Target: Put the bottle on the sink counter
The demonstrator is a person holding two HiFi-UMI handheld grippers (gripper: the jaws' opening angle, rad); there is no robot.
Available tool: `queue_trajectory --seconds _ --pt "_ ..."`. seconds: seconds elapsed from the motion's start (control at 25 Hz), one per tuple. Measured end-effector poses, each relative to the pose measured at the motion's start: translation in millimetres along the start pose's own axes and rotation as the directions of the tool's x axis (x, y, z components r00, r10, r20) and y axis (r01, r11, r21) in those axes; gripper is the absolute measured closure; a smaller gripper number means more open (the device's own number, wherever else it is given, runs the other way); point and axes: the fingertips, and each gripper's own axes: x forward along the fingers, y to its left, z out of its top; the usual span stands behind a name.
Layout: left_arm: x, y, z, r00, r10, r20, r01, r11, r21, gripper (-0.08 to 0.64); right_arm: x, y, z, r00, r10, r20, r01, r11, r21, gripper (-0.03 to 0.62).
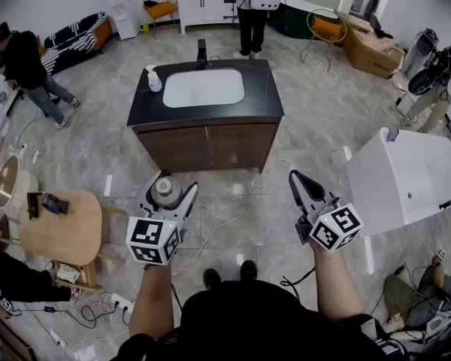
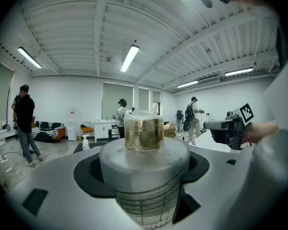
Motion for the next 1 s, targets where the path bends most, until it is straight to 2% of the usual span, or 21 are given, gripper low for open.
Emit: queue_trajectory --seconds 0.52,0.72,1.0 --pt "35.3 -31.2 8.2 1.000 -0.018 -0.008 0.018 1.000 0.020 0.218 -14.0 -40.1 8.6 1.000 -0.002 0.030 0.002 1.000 -0.012 0.580" --pt "50.8 -57.5 15.4 1.000 -0.014 -0.003 0.014 0.999 0.032 0.218 -33.7 -53.2 7.4 0.999 0.037 0.015 -0.036 0.997 -0.062 0.578" --pt "79.4 -96.9 17.3 0.999 -0.048 -0.014 0.048 0.998 0.030 0.218 -54.3 -80.7 5.0 1.000 0.017 0.013 -0.017 0.998 -0.067 0.578"
